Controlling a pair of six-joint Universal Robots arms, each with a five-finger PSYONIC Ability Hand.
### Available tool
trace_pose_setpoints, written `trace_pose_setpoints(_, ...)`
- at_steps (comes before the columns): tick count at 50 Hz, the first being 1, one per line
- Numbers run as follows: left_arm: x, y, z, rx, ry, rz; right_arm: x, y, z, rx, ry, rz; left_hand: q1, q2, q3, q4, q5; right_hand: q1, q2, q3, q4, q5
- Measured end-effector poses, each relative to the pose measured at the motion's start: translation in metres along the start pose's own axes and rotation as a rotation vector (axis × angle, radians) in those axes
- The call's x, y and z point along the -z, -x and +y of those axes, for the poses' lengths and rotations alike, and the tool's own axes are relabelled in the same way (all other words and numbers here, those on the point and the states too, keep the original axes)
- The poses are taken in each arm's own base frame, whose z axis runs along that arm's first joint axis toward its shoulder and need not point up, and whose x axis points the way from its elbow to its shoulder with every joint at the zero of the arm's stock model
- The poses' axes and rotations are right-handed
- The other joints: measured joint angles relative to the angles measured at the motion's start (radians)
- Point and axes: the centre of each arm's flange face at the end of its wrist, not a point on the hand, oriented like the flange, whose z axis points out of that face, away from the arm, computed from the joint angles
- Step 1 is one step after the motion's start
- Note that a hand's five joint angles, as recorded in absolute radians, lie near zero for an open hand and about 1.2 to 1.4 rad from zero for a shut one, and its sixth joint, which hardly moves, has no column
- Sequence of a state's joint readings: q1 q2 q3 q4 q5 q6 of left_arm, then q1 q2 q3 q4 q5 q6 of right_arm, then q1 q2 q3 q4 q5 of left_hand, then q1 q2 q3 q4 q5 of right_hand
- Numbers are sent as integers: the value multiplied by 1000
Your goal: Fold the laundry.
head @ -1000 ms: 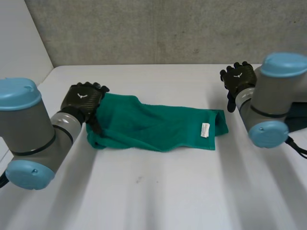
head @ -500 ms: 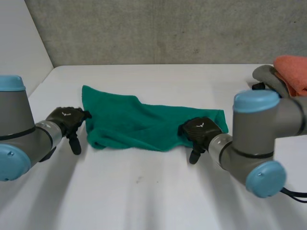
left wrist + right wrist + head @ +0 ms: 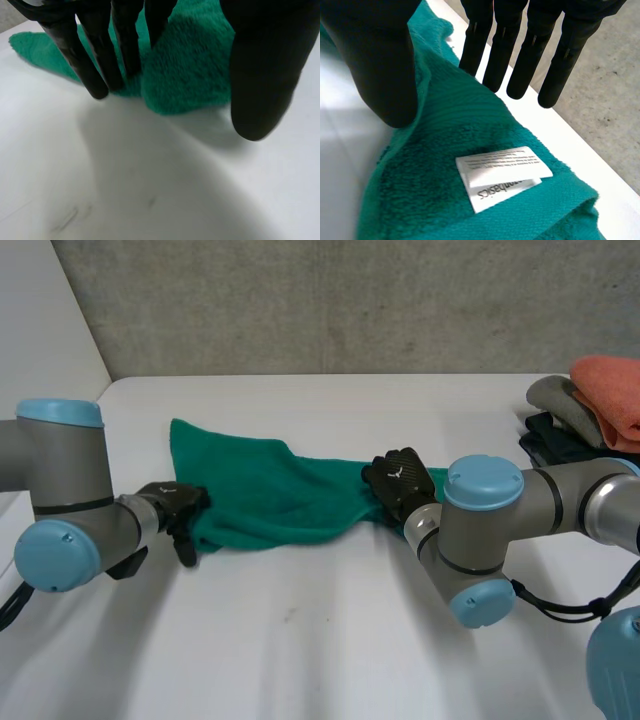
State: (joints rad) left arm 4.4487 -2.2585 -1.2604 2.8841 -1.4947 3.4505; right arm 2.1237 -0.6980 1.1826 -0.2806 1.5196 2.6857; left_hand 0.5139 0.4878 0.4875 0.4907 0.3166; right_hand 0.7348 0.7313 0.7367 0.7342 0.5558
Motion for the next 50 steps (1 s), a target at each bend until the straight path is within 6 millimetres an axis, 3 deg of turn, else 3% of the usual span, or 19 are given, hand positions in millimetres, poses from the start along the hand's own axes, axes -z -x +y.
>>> trace_pose_setpoints(5,-6,-5,-4,35,-13,-1,-10,-3,4,-17,12,19,485,505,502,487,482,280,279,269,270,265)
trace_pose_setpoints(6,-6,-5,-4,35,-13,-1,-10,-3,4,-17,12,19,485,505,502,487,482,280,279,269,270,265)
trace_pose_setpoints(7,-8,-5,-6,45,-18,-8,-12,-3,6,-25,17,24,627,667,662,671,655,365,413,398,399,385)
trace_pose_setpoints(13,-5,0,-23,63,-69,-39,-15,-18,0,-55,27,75,627,693,690,699,661,365,444,438,459,411)
trace_pose_setpoints(16,10,4,-44,58,-137,-54,-7,-39,-18,-68,29,117,627,693,690,699,661,365,444,438,460,437)
trace_pose_setpoints(18,20,6,-55,51,-175,-62,-5,-43,-22,-68,30,122,627,693,690,699,661,365,444,438,460,445)
trace_pose_setpoints(20,36,7,-71,35,-227,-75,12,-63,-44,-48,36,133,627,693,690,699,661,365,444,438,460,447)
trace_pose_setpoints(22,45,8,-80,22,-257,-83,18,-69,-51,-36,39,130,627,693,693,700,661,365,444,438,460,447)
trace_pose_setpoints(23,60,8,-91,-5,-296,-96,33,-80,-66,4,51,116,627,693,693,700,661,365,444,438,460,447)
trace_pose_setpoints(26,83,7,-106,-62,-342,-114,56,-93,-85,73,76,86,627,693,697,704,661,365,444,438,460,447)
trace_pose_setpoints(30,112,1,-115,-178,-353,-116,90,-103,-106,171,124,42,627,702,697,704,661,365,444,438,460,449)
trace_pose_setpoints(34,124,-9,-109,-293,-298,-89,112,-105,-112,234,181,-3,627,705,697,704,661,365,444,438,460,456)
trace_pose_setpoints(38,115,-16,-97,-391,-210,-53,121,-100,-106,272,246,-59,627,705,697,704,661,365,444,438,460,458)
trace_pose_setpoints(42,85,-19,-85,-449,-143,-41,111,-88,-86,295,320,-129,627,706,697,704,661,365,444,440,460,460)
trace_pose_setpoints(44,55,-16,-85,-464,-145,-73,89,-83,-69,297,334,-137,627,706,697,704,661,365,444,447,460,461)
trace_pose_setpoints(46,40,-12,-91,-469,-175,-110,73,-83,-64,294,317,-109,627,706,697,704,661,365,444,449,460,462)
trace_pose_setpoints(48,29,-8,-99,-473,-217,-151,59,-86,-63,290,289,-70,627,706,697,704,661,365,444,450,460,462)
trace_pose_setpoints(50,20,1,-120,-476,-314,-229,37,-97,-72,278,205,35,627,707,698,705,661,365,444,451,462,462)
